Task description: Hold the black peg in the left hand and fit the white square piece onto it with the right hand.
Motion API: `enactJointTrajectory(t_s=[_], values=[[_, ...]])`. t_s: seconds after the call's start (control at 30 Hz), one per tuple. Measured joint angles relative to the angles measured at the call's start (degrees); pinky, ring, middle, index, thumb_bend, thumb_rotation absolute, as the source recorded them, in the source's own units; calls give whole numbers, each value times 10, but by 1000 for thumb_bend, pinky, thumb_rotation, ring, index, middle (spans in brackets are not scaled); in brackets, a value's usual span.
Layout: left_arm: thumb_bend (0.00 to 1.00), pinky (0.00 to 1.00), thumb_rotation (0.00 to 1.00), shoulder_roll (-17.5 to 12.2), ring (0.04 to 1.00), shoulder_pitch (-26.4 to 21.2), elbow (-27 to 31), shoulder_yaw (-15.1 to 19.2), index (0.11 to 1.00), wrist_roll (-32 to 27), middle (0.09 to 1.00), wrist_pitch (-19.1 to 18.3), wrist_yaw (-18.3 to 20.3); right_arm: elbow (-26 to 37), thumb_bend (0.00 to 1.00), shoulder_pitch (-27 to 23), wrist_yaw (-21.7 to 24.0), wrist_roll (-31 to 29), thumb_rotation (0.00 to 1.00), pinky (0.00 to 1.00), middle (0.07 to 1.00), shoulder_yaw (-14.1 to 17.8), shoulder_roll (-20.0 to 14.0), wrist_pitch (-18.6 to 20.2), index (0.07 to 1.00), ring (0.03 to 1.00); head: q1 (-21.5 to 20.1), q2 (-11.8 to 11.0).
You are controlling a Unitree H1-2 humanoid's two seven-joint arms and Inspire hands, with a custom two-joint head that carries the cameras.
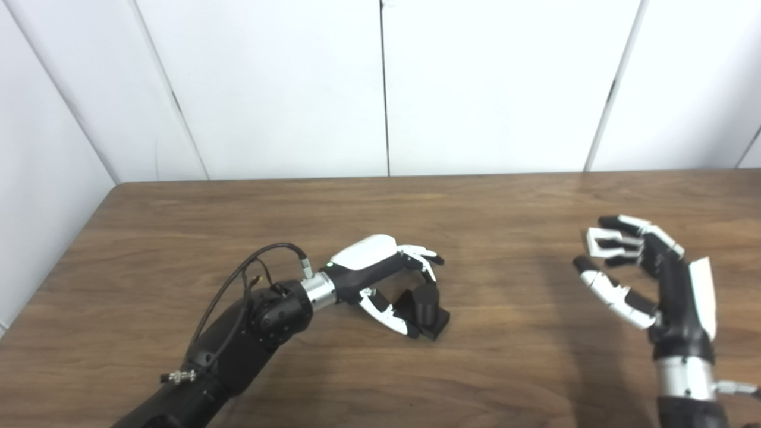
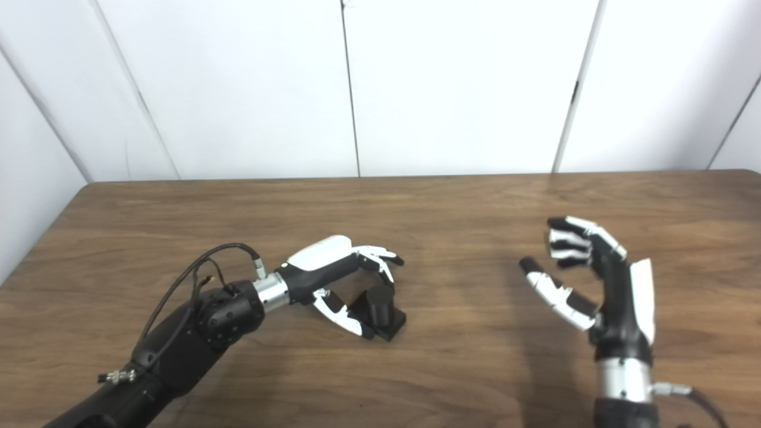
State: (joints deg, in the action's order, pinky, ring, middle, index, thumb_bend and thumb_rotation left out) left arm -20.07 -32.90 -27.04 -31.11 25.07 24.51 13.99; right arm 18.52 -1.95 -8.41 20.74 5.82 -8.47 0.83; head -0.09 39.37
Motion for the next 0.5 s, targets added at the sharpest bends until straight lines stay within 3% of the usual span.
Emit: enactJointTrajectory(t_s=[0.13,0.3,0.43,0.5], values=[[856,818,156,2,915,0,-1,1,568,-1,885,0,0,9,577,-28,26,7,271,536,715,13,-50,19,677,643,0,0],[865,804,148,2,903,0,-2,2,562,-1,880,0,-1,8,643,-70,85,6,334,537,714,40,-144,83,679,655,-25,0],[869,815,143,3,901,0,-10,2,560,-1,877,8,-7,-31,657,-109,118,10,289,548,706,40,-224,88,665,669,-36,1],[868,815,140,3,902,0,-10,2,556,-2,878,10,-8,-50,650,-118,124,11,260,548,707,37,-240,86,659,674,-40,1]])
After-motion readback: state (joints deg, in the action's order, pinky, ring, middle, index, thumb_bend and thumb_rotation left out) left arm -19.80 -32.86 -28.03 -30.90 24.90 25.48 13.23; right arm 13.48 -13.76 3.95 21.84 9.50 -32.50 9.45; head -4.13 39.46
